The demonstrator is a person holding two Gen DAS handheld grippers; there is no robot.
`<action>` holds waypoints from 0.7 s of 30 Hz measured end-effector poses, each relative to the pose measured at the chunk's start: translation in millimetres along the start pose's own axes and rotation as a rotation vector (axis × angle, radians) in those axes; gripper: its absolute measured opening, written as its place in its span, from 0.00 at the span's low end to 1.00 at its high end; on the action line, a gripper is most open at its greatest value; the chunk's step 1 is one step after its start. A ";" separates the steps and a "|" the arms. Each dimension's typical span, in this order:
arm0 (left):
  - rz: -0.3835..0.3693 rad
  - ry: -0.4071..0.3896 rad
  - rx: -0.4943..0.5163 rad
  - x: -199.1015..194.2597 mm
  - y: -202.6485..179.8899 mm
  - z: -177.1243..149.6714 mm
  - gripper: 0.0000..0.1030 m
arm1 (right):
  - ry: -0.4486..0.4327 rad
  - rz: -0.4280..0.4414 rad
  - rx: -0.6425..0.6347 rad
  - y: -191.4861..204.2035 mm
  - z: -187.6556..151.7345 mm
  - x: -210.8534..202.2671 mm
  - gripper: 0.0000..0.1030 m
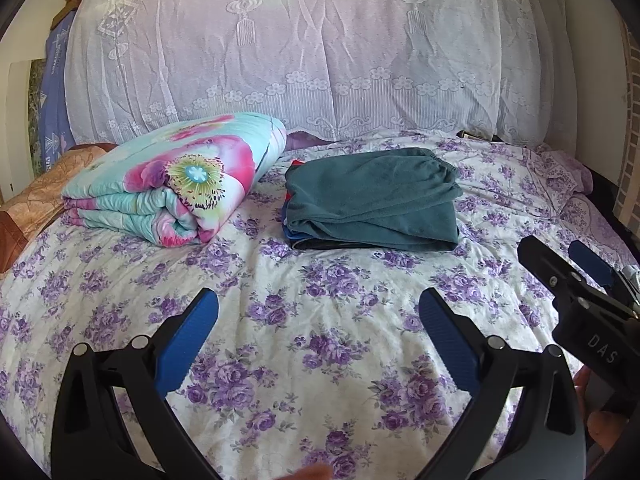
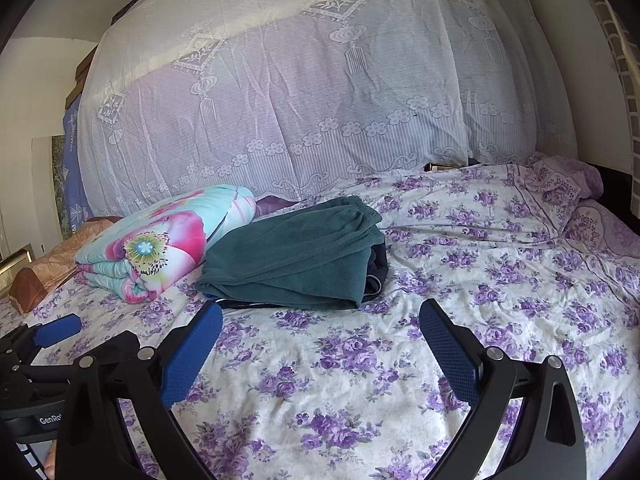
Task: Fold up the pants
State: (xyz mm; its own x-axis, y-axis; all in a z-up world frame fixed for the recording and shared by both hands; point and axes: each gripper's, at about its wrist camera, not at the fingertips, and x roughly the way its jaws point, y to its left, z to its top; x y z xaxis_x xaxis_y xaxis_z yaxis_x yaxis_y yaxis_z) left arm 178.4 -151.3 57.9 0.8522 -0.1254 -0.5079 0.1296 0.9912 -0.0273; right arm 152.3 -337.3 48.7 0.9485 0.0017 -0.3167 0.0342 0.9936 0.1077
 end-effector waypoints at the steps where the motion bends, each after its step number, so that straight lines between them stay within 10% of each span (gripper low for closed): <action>1: -0.007 0.001 0.000 0.2 0.1 -0.2 0.95 | 0.000 -0.001 0.000 0.5 0.0 -0.1 0.96; 21: -0.012 0.012 -0.015 0.5 1.0 2.0 0.95 | 0.000 0.000 0.002 0.1 0.6 -0.6 0.96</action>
State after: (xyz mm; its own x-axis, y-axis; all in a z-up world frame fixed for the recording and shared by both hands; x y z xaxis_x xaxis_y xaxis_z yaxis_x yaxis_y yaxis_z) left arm 180.0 -150.5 59.3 0.8444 -0.1365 -0.5181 0.1318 0.9902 -0.0462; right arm 151.9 -337.3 49.4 0.9484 0.0014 -0.3171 0.0352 0.9933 0.1097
